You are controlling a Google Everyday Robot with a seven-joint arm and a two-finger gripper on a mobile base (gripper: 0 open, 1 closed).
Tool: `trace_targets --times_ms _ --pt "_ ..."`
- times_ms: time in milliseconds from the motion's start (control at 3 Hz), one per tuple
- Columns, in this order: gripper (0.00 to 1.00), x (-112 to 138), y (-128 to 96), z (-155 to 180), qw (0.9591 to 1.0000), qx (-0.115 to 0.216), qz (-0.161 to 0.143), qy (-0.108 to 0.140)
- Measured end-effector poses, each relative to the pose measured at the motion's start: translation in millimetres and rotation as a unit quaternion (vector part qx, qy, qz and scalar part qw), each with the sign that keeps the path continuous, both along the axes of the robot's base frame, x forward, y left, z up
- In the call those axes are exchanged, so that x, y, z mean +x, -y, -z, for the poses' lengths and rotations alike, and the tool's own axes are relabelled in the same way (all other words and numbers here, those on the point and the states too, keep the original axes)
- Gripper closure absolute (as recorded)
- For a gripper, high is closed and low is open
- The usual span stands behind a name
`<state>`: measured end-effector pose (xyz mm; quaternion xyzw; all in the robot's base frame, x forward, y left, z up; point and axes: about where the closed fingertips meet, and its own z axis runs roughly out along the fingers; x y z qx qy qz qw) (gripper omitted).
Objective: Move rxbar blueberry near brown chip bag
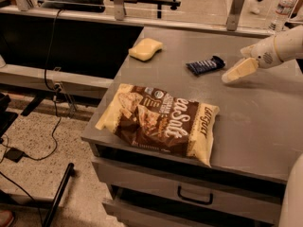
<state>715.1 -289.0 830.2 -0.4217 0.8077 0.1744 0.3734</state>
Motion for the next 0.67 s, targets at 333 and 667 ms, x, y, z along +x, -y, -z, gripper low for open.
trace_targets --times_ms 333,667 --pt "0.00 -1 -10 0 0.9998 0.007 -0.016 0.002" --pt "0.00 -2 -23 -2 0.9991 0.014 -0.039 0.007"
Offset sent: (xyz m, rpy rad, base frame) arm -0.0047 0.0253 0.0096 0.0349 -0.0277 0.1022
